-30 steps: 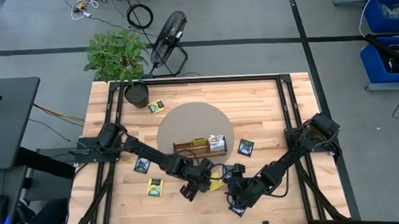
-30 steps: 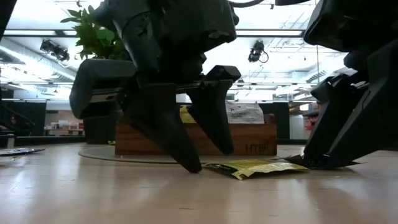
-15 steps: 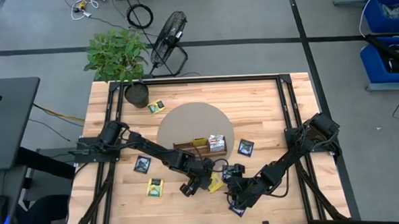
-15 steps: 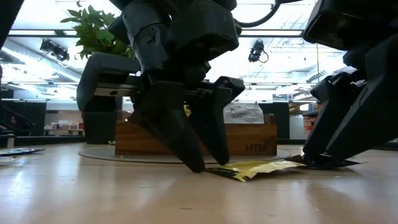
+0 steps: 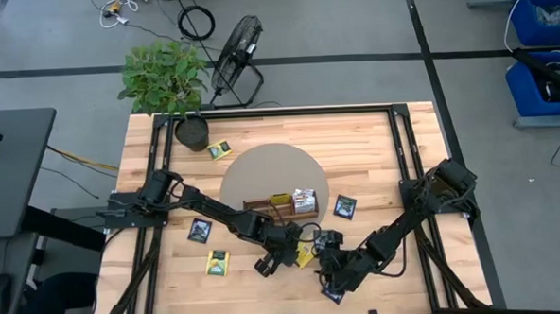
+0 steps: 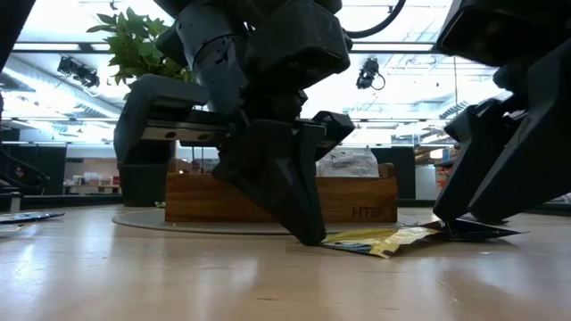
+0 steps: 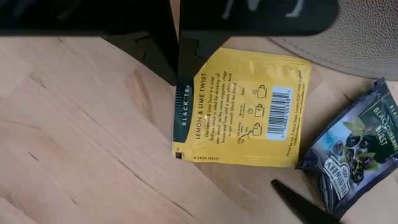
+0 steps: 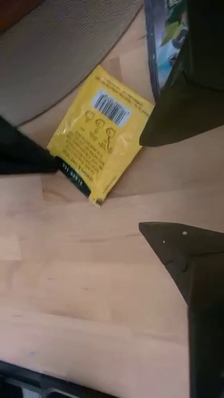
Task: Pick & Place Tea
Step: Put the yellow tea bag into the middle section of the wooden organizer
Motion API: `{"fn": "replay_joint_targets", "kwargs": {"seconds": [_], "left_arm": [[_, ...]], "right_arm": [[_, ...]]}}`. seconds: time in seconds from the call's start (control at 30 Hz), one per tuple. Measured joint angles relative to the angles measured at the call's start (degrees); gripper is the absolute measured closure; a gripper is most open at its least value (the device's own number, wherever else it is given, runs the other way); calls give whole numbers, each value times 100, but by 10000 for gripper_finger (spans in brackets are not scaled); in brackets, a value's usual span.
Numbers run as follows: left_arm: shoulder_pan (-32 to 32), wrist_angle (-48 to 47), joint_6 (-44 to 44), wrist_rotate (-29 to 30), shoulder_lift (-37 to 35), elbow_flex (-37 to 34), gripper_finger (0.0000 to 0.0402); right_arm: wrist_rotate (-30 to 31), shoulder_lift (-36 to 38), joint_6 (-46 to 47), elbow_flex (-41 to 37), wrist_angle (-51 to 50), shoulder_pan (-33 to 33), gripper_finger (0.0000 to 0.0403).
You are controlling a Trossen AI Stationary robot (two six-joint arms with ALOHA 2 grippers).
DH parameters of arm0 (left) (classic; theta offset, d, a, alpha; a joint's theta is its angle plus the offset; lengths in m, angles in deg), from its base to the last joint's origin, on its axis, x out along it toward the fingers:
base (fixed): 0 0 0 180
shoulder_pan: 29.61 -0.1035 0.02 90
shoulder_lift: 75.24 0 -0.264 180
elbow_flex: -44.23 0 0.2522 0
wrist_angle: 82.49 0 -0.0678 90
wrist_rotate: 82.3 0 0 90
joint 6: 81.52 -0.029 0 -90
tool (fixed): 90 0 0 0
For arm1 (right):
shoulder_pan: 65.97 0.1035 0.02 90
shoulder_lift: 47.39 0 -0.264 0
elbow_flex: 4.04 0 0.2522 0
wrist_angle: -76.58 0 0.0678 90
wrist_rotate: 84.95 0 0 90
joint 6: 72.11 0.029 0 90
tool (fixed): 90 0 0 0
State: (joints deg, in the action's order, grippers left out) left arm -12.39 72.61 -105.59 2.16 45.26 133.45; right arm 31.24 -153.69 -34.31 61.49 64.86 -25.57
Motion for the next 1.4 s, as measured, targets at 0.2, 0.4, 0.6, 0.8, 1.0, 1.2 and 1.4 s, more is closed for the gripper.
{"fn": "replay_joint_targets", "kwargs": {"seconds": [0.2, 0.4, 0.6, 0.8, 1.0, 1.2, 1.4], "left_arm": [[-13, -111, 69, 120, -91, 84, 400], [-95, -147, 191, 93, -63, 103, 400], [-104, -110, 293, 17, -63, 103, 400], [-120, -17, 415, -52, -61, 103, 401], [-146, -15, 435, -66, -61, 105, 401], [-140, -14, 546, -218, -63, 107, 401], [-125, -14, 572, -332, -52, 114, 401]], "right_arm": [[208, 0, -729, 2, 336, 142, 185], [486, -24, -1806, 57, 322, 104, 185], [459, -33, -2205, 59, 237, -155, 185], [230, -40, -2820, 59, 224, -245, 185], [403, -564, -3390, 195, 447, -170, 185], [1320, -1028, -3809, 819, 43, 16, 186], [1386, -1043, -3422, 1036, -738, 13, 186]]}}
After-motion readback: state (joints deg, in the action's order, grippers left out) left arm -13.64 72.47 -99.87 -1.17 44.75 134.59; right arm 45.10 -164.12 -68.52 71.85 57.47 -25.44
